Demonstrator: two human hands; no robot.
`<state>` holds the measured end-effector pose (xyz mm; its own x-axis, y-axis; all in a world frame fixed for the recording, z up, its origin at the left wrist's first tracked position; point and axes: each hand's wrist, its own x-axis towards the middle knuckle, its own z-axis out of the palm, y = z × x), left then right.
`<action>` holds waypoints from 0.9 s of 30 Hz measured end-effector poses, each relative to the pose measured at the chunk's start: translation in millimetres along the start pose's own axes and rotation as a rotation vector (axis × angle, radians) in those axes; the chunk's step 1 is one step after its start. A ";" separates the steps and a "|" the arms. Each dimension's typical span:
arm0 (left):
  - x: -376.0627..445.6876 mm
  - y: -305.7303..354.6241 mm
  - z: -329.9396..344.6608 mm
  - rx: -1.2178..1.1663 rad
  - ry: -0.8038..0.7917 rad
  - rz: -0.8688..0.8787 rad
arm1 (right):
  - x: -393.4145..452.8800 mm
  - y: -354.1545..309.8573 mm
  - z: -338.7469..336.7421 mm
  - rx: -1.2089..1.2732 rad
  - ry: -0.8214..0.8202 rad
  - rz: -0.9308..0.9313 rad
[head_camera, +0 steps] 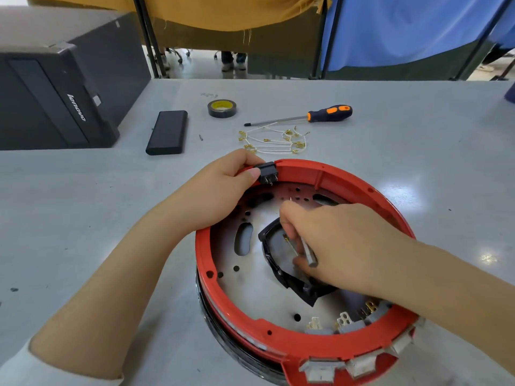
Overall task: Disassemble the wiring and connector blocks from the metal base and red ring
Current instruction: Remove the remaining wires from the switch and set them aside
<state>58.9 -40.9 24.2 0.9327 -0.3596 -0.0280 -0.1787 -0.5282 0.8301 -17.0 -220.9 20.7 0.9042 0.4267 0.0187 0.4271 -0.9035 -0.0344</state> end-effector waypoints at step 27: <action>-1.0 0.8 -0.4 -0.036 -0.010 0.022 | 66.7 54.0 -57.8 0.868 0.284 0.099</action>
<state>57.9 -40.6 25.2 0.9255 -0.3785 -0.0146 -0.1879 -0.4921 0.8500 66.2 -243.5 77.8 0.9513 0.2196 0.2161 0.3031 -0.5405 -0.7849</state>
